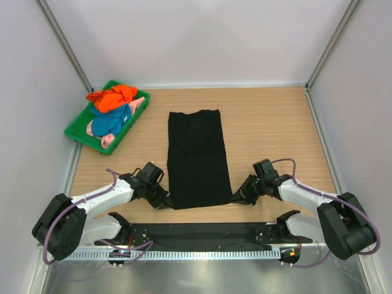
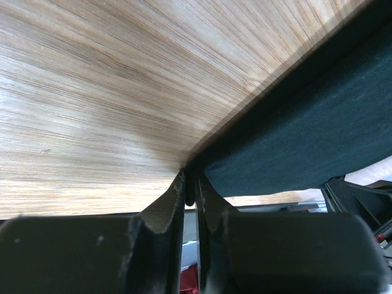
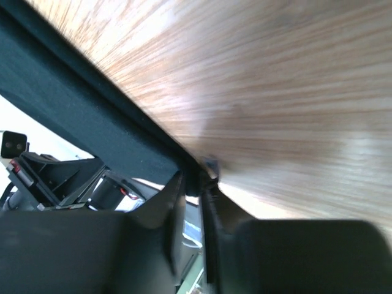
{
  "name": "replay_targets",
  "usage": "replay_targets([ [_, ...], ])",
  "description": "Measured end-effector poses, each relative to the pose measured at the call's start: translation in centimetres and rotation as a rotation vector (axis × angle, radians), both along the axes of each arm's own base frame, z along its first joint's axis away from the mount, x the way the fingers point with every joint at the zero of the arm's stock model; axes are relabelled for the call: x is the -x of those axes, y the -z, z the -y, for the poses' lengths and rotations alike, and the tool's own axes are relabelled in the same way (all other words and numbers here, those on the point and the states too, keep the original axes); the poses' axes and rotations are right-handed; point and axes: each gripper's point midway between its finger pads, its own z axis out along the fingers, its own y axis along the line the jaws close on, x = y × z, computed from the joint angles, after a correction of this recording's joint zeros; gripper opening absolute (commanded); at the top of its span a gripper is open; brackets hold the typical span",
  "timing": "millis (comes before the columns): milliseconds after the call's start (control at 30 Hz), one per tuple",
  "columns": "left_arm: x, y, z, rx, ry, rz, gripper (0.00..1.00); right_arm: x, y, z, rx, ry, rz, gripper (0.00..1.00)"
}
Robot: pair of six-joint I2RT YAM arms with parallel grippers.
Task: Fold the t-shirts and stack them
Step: Fold the tshirt
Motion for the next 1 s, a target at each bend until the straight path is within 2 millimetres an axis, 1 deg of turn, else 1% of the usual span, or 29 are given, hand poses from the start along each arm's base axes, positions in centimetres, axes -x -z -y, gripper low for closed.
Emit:
replay_targets([
  [33, 0.0, 0.0, 0.0, 0.0, 0.001, 0.001, 0.08, 0.0, 0.0, 0.0, 0.002, -0.002, 0.003, 0.1],
  [100, 0.0, 0.0, 0.0, 0.0, 0.008, 0.004, 0.07, -0.1, 0.1, 0.1, 0.006, -0.011, 0.015, 0.04],
  [133, 0.0, 0.0, 0.0, 0.0, 0.014, 0.008, 0.04, -0.1, 0.1, 0.1, 0.007, -0.019, 0.021, 0.01],
  [200, -0.1, -0.1, 0.0, -0.002, 0.024, 0.015, 0.0, -0.1, 0.1, 0.1, 0.011, -0.036, 0.034, 0.02],
  [333, -0.5, -0.5, 0.1, -0.019, 0.063, 0.033, 0.01, -0.2, 0.0, 0.3, 0.036, -0.089, 0.072, 0.01],
  [533, -1.9, -2.2, 0.6, -0.035, 0.139, 0.092, 0.0, -0.1, -0.3, 1.1, 0.103, -0.163, 0.099, 0.02],
  [600, -1.8, -2.5, 0.7, -0.036, 0.157, 0.102, 0.0, 0.2, -0.4, 1.3, 0.107, -0.179, 0.097, 0.01],
  [700, -1.1, -3.1, 0.6, -0.032, 0.176, 0.107, 0.0, 1.0, -0.7, 1.3, 0.099, -0.201, 0.084, 0.02],
  [767, -0.7, -3.6, 0.6, -0.025, 0.185, 0.115, 0.0, 1.4, -1.1, 1.3, 0.093, -0.217, 0.075, 0.01],
  [833, -0.4, -4.7, 0.8, -0.012, 0.19, 0.131, 0.0, 1.6, -1.8, 1.2, 0.085, -0.23, 0.075, 0.02],
  [1000, -0.9, -7.7, 1.0, 0.008, 0.175, 0.178, 0.0, 1.0, -4.5, 0.7, 0.07, -0.257, 0.098, 0.01],
])
